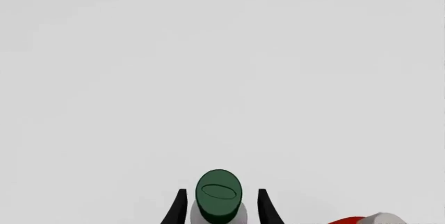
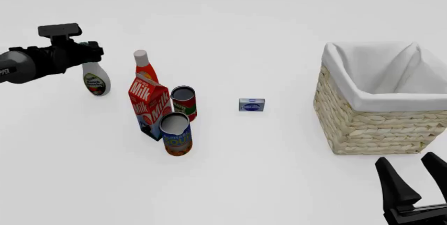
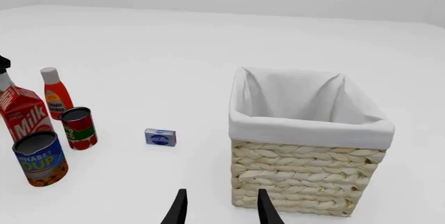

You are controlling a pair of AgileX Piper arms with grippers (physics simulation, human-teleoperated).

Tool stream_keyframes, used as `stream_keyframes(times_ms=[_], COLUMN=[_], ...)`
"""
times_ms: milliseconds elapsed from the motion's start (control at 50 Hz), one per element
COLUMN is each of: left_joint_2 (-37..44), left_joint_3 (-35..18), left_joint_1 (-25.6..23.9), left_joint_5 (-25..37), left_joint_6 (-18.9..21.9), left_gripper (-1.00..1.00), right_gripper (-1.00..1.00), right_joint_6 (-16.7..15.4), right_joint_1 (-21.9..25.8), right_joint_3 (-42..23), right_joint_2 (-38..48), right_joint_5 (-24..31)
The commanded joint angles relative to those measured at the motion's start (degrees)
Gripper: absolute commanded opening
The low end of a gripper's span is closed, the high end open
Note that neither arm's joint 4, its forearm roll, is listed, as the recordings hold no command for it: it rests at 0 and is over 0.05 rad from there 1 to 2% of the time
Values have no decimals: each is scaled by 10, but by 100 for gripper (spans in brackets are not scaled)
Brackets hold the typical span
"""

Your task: Pick the salad dressing and place it in the basket.

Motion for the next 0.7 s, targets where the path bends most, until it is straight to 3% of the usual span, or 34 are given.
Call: stream_keyframes(times_ms=[20, 80, 100, 440, 700], left_joint_2=[-13, -11, -21, -64, -118], left_joint_3=[19, 18, 28, 43, 28], left_joint_1=[5, -1, 0, -7, -13], left_joint_5=[-26, -23, -36, -46, -18], left_joint_6=[11, 6, 17, 38, 46], left_gripper=[100, 100, -100, -100, -100], right_gripper=[100, 100, 100, 100, 100], right_joint_6=[1, 2, 2, 5, 8], right_joint_1=[2, 2, 3, 3, 6], right_joint_3=[0, 0, 0, 0, 0], right_joint_2=[1, 0, 0, -8, -14], right_joint_5=[-1, 0, 0, 9, 15])
